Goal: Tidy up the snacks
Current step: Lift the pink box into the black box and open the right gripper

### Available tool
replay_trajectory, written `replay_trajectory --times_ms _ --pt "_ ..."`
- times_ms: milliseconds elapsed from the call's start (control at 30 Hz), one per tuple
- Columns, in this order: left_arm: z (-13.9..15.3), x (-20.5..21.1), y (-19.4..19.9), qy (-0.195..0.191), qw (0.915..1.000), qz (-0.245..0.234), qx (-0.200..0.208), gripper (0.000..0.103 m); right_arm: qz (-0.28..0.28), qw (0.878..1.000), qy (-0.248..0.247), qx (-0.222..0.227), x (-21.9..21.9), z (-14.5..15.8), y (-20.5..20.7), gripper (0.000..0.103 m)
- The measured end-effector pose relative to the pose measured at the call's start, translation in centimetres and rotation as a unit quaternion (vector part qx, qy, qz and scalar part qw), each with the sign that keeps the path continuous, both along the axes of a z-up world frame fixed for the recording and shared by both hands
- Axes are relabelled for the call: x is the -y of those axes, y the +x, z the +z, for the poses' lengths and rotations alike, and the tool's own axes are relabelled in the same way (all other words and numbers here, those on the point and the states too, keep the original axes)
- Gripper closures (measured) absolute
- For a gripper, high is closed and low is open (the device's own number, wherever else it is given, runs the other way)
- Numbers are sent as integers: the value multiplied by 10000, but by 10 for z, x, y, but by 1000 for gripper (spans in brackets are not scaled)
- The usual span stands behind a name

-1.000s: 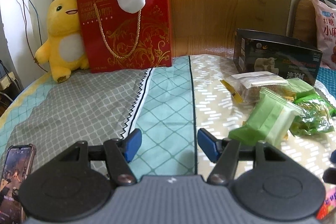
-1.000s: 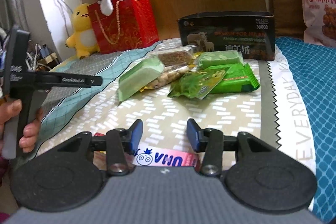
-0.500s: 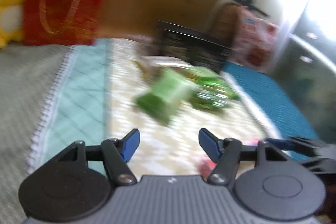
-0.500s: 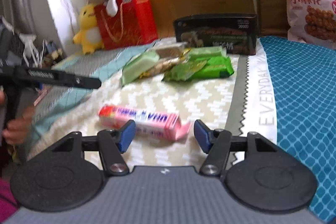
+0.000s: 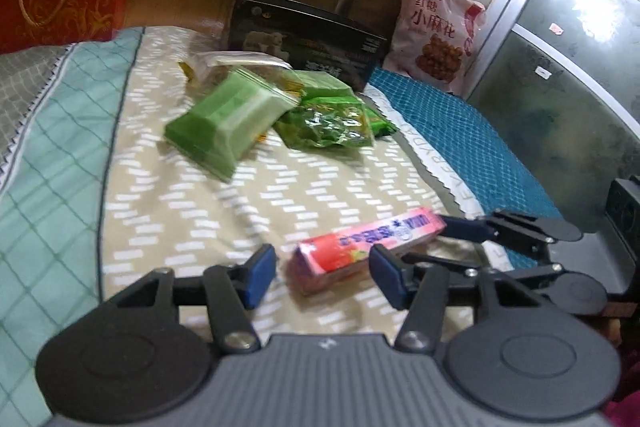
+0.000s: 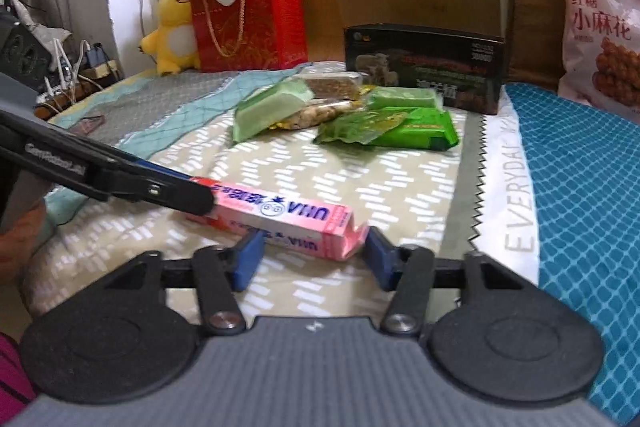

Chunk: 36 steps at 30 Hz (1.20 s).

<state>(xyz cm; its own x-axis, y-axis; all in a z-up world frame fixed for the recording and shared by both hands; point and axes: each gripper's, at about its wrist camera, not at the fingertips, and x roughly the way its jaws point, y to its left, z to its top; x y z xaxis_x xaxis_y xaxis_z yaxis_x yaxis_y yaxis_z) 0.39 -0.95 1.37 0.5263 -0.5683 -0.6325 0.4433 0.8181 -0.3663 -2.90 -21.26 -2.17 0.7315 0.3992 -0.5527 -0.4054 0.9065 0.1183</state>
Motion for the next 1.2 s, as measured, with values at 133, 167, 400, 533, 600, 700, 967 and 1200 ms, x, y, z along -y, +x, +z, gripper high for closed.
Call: replay_trajectory --times_ms 133,167,400,533,600,700,967,1200 --pt "4 10 0 89 9999 12 90 51 -163 9996 -183 104 -4 1 -3 60" --pt "5 10 1 60 9999 12 90 51 -212 9996 -153 99 -2 2 -2 60" --pt "26 24 27 22 9994 -65 340 51 -498 9982 -14 342 11 18 20 60" --pt "45 37 62 141 9983 -75 554 51 -582 9963 37 625 22 34 55 60" --pt "58 43 86 132 9975 -25 693 51 -627 9953 101 729 28 42 79 60" --pt "73 51 123 94 9964 67 838 51 -716 9935 214 863 36 50 118 60" --pt "91 75 220 122 9938 451 1013 51 -963 9898 341 988 46 56 205 58" --pt "76 84 245 446 9905 705 1094 45 -1086 9875 312 1102 47 45 213 48"
